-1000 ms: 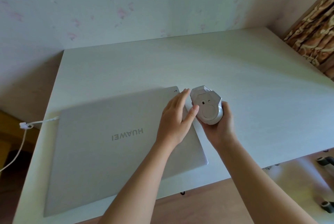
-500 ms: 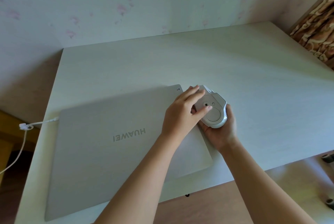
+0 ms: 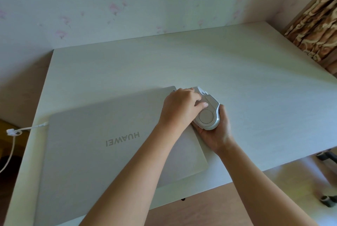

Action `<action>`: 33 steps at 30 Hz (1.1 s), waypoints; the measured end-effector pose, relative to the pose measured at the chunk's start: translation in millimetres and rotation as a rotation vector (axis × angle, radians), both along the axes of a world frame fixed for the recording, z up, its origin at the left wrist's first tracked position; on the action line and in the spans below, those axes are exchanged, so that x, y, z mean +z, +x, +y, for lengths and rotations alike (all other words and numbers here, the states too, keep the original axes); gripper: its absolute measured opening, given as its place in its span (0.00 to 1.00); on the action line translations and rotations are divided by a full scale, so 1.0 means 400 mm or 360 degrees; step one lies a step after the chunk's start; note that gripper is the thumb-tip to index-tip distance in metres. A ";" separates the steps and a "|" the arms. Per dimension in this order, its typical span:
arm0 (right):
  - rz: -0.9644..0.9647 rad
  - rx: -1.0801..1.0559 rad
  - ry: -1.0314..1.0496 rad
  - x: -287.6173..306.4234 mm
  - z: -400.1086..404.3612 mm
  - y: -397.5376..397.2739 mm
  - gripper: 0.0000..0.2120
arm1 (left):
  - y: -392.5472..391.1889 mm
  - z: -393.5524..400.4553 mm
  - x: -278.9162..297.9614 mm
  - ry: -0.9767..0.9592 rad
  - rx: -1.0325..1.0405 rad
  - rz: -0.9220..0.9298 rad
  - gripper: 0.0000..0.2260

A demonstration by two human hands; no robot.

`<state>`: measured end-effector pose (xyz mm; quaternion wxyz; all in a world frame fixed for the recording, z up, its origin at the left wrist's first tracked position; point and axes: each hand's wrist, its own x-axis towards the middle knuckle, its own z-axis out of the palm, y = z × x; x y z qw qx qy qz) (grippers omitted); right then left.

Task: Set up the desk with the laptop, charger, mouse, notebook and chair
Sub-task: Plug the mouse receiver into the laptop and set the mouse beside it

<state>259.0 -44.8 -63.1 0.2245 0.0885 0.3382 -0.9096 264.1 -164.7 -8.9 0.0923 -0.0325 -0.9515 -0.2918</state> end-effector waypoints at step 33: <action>-0.0032 -0.0033 -0.0114 0.008 0.002 0.004 0.16 | -0.020 0.019 0.009 -0.0111 -0.0121 -0.0157 0.14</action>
